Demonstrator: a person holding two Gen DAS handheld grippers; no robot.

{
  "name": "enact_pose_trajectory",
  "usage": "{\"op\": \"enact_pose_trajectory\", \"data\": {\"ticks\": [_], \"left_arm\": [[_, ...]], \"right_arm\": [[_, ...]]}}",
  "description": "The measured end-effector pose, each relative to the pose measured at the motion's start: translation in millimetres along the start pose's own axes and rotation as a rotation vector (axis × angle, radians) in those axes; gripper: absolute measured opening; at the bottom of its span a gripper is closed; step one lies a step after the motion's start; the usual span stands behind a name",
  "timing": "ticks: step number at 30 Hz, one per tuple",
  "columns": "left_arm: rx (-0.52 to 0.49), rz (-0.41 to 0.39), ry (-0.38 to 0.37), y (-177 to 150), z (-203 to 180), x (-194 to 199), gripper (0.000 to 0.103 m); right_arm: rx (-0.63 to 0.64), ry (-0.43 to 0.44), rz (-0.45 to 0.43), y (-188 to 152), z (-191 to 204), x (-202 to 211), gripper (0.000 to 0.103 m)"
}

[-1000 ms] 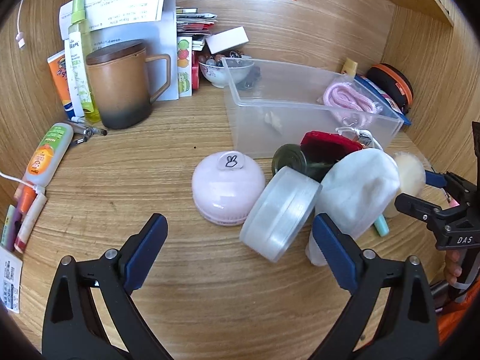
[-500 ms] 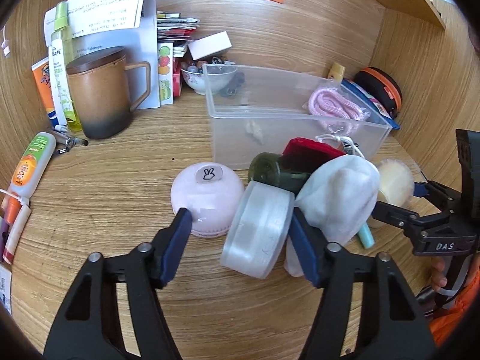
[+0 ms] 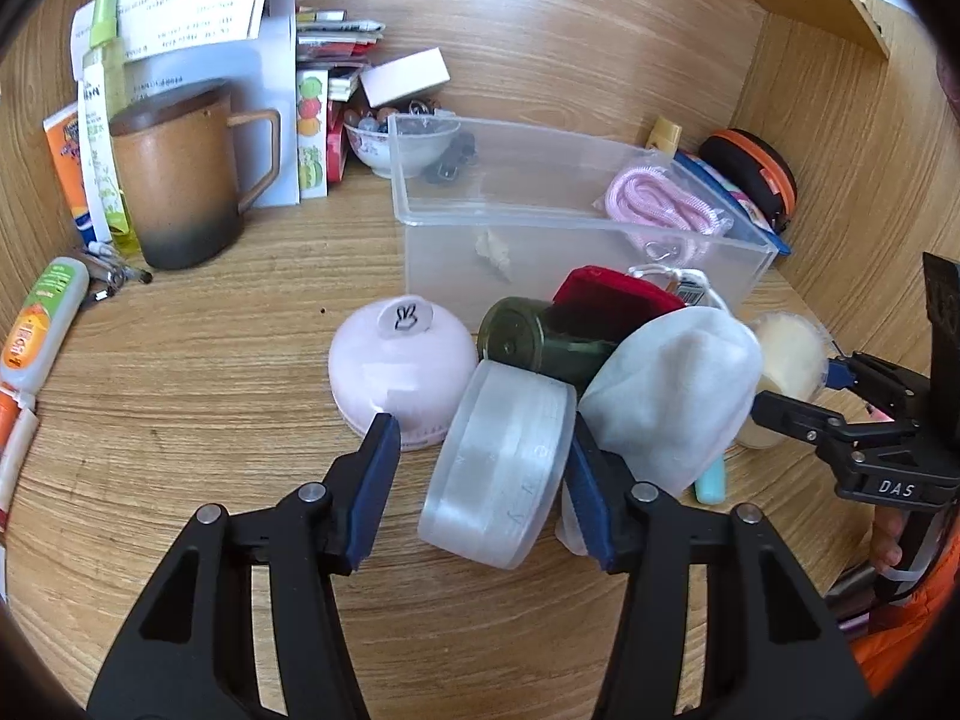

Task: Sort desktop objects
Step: 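Grasp the beige plastic cup with the right gripper while left grasps clear container, then carry the beige cup and clear container over the clear box with both grippers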

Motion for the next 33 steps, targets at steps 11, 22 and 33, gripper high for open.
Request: {"op": "enact_pose_trajectory", "data": {"ticks": [11, 22, 33], "left_arm": [[-0.008, 0.027, 0.018, -2, -5, -13, 0.031], [0.014, -0.026, 0.071, 5, -3, 2, 0.029], [-0.004, -0.095, 0.083, 21, -12, 27, 0.029]], "right_arm": [[-0.001, -0.007, -0.037, 8, -3, 4, 0.064], [-0.069, 0.018, -0.071, 12, -24, 21, 0.063], [-0.067, 0.013, -0.129, 26, -29, 44, 0.063]]}}
Point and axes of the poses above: each gripper's, at about its wrist camera, not at the fingertips, and x roughly against the way its jaws point, z to its left, y to its top, the point moved 10 cm from there along -x, roughly the way its jaws point, and after that the axes turned 13 degrees about z, right-handed, at the moved point
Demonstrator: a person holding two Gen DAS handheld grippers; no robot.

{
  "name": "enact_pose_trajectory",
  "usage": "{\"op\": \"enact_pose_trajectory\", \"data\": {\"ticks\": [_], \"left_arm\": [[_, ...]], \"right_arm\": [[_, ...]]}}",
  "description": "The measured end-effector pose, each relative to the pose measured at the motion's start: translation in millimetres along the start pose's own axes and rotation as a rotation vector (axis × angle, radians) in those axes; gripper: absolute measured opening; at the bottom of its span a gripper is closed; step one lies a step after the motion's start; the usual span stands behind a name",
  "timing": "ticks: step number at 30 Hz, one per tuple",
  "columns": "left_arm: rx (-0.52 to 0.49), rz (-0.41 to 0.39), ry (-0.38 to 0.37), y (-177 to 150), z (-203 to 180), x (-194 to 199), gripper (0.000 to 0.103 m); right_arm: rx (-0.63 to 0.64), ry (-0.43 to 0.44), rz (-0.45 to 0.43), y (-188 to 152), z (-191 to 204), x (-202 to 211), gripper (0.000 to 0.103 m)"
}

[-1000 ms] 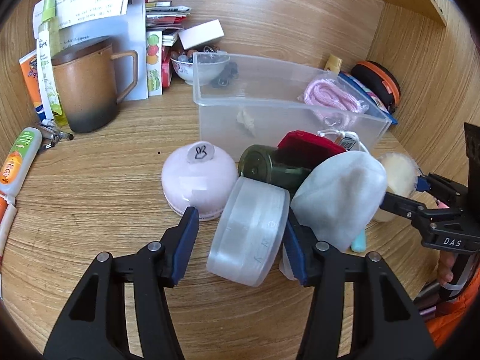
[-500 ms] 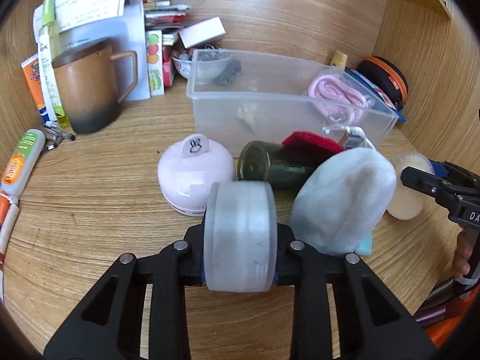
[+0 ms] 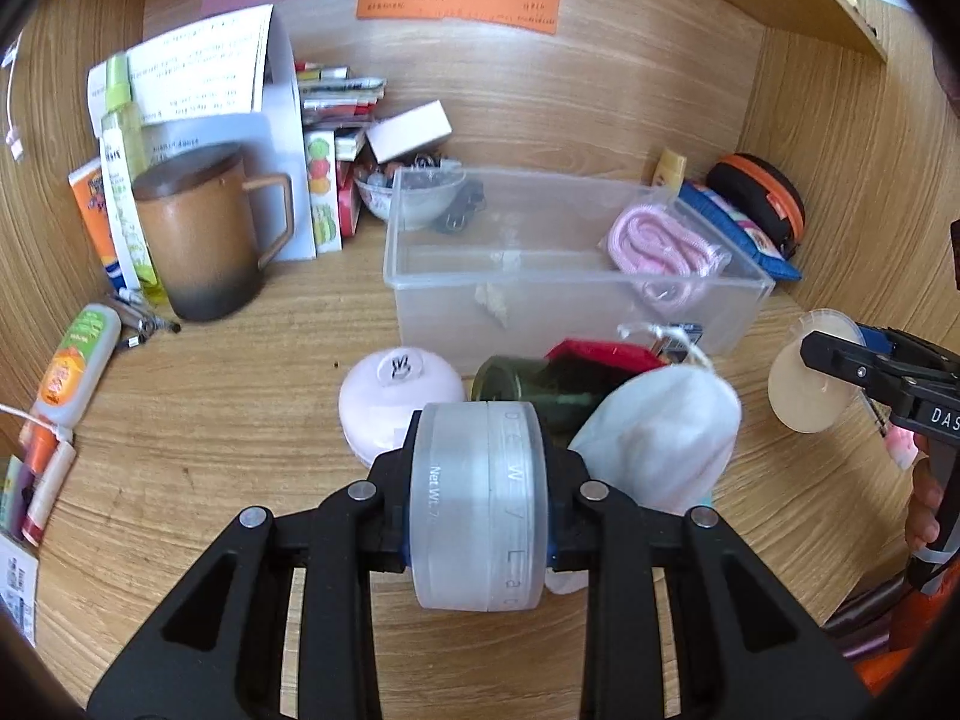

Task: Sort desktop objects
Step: 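Carry the beige cup and clear container over the clear box with both grippers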

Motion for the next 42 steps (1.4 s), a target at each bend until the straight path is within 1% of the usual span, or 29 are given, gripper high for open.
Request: {"op": "enact_pose_trajectory", "data": {"ticks": [5, 10, 17, 21, 28, 32, 36, 42], "left_arm": [[-0.005, -0.039, 0.007, 16, -1, 12, 0.029], [-0.016, -0.091, -0.002, 38, -4, 28, 0.029], [-0.026, -0.126, -0.014, 64, 2, 44, 0.029], [-0.018, -0.136, -0.037, 78, 4, 46, 0.029], [-0.034, -0.132, -0.052, 104, 3, 43, 0.029], [-0.035, -0.109, -0.082, 116, 0, 35, 0.029], [-0.047, -0.086, -0.092, 126, -4, 24, 0.029], [-0.049, -0.042, -0.125, 141, -5, 7, 0.029]], "right_arm": [[0.010, 0.001, -0.043, 12, 1, 13, 0.063], [0.012, 0.039, -0.091, 27, 9, 25, 0.063], [0.042, 0.043, -0.122, 50, 16, 33, 0.063], [0.067, 0.046, -0.137, 68, 21, 35, 0.063], [0.115, 0.041, -0.138, 96, 31, 27, 0.063], [0.121, 0.055, -0.128, 110, 35, 17, 0.063], [0.121, 0.062, -0.115, 123, 36, 5, 0.063], [0.111, 0.077, -0.075, 140, 33, -16, 0.063]]}}
Point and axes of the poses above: each gripper's, at about its wrist camera, not at the fingertips, and x roughly against the way its jaws point, z to its left, y to its top, the point moved 10 cm from there along -x, roughly the way its jaws point, and after that the axes turned 13 degrees about z, right-handed, at the moved point
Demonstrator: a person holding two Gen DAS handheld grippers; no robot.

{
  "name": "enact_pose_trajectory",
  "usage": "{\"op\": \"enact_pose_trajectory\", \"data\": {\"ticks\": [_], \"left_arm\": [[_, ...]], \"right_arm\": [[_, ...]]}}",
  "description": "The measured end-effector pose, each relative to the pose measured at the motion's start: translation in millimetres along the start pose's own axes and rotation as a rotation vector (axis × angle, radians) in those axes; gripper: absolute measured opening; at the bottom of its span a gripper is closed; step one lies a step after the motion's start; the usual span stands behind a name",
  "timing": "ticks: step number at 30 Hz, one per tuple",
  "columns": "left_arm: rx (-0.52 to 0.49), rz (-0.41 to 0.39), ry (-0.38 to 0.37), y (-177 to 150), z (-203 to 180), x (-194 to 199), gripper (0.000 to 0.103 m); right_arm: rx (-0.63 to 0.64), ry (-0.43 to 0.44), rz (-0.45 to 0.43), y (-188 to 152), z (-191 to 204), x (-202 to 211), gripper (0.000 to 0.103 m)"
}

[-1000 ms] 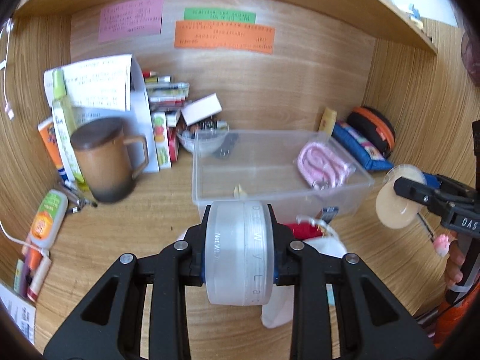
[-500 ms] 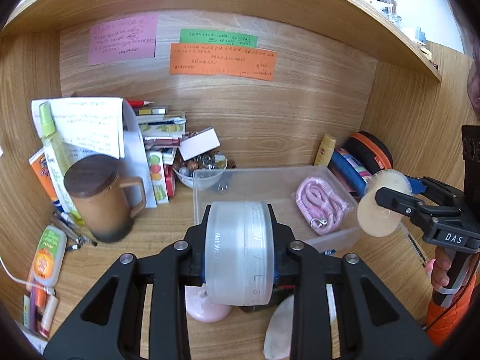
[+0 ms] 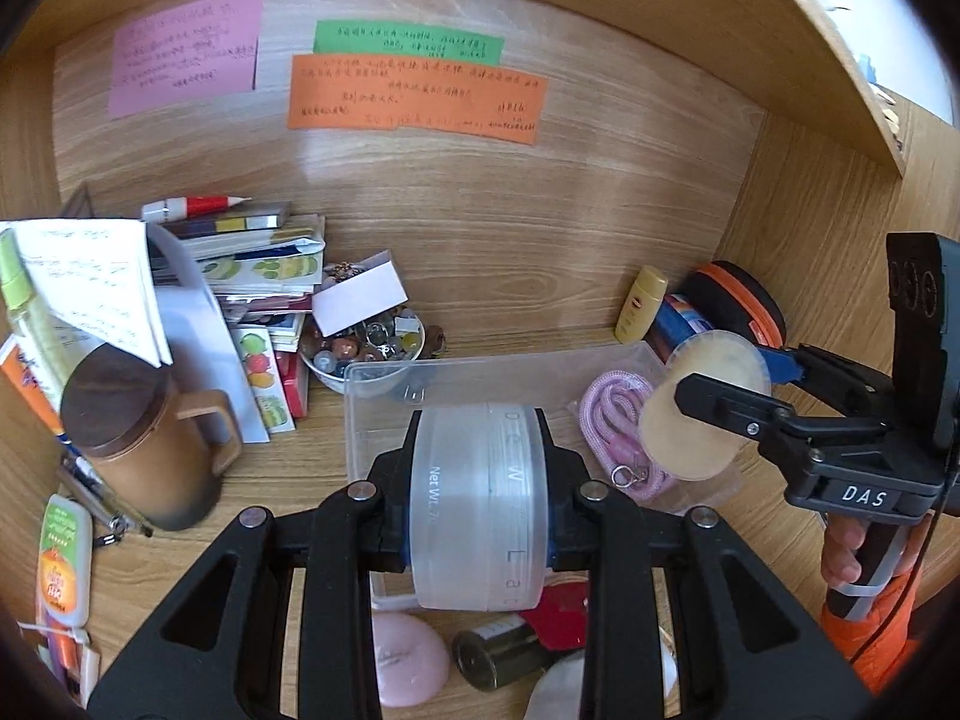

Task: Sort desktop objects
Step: 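Carry the beige cup and clear container over the clear box with both grippers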

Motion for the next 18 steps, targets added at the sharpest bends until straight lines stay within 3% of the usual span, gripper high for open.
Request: {"op": "enact_pose_trajectory", "data": {"ticks": [18], "left_arm": [[-0.019, 0.121, -0.015, 48, 23, -44, 0.029]], "right_arm": [[-0.004, -0.013, 0.076, 29, -22, -42, 0.063]]}}
Point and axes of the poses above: each gripper's, at about its wrist camera, not at the fingertips, and x roughly against the way its jaws point, z to its left, y to its top, the point moved 10 cm from there along -x, roughly the way its jaws point, and after that the axes turned 13 degrees about z, right-handed, at the moved point
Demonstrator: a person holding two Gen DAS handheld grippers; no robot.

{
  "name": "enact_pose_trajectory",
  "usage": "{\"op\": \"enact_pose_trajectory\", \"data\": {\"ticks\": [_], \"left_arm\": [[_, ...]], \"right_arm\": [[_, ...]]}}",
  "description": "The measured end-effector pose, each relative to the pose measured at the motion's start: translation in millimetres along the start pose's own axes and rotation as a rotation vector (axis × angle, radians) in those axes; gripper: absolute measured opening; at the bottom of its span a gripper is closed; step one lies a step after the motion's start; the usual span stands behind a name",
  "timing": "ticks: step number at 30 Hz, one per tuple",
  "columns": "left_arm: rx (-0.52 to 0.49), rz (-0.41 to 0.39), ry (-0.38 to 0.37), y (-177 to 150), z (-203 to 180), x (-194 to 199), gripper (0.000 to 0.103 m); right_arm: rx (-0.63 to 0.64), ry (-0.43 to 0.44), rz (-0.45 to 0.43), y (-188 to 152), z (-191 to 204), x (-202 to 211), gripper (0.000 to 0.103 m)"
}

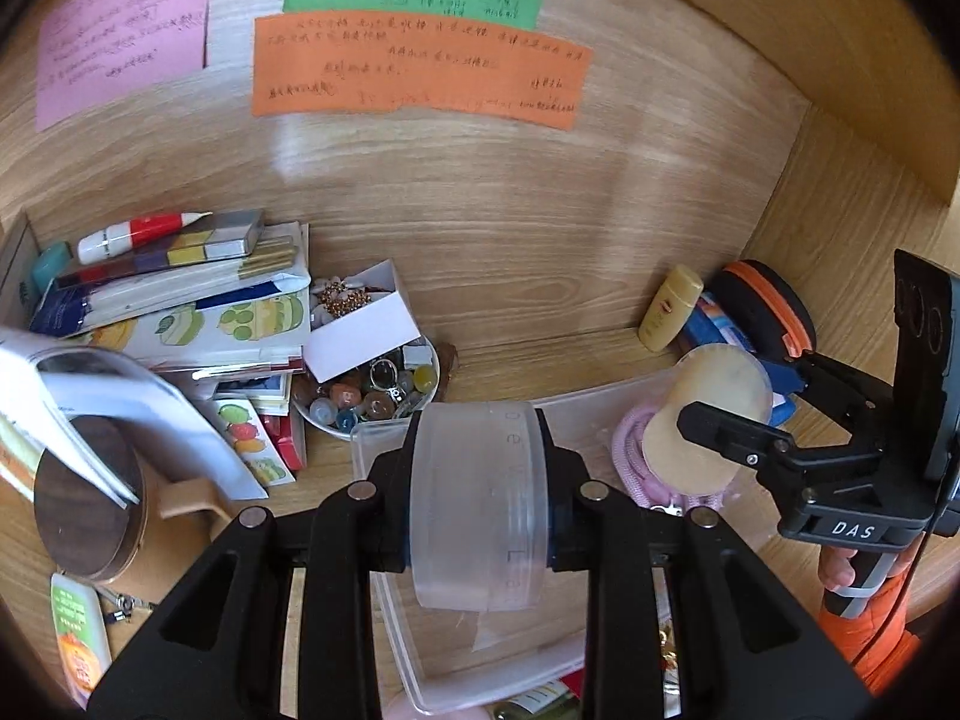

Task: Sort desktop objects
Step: 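Carry the beige cup and clear container over the clear box with both grippers, then lower both held items into the clear box and open both grippers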

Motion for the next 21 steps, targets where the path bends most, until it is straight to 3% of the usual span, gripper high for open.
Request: {"op": "enact_pose_trajectory", "data": {"ticks": [12, 21], "left_arm": [[-0.043, 0.124, 0.025, -17, -4, -52, 0.029], [-0.083, 0.203, 0.088, -24, -7, -86, 0.029]], "right_arm": [[0.003, 0.002, 0.118, -16, 0, -48, 0.063], [0.010, 0.002, 0.189, -25, -1, -76, 0.063]]}}
Point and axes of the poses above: each gripper's, at about its wrist camera, not at the fingertips, and x roughly against the way its jaws point, z to its left, y to its top, the point moved 10 cm from there along -x, roughly the way its jaws point, and after that the axes turned 13 degrees about z, right-handed, at the moved point
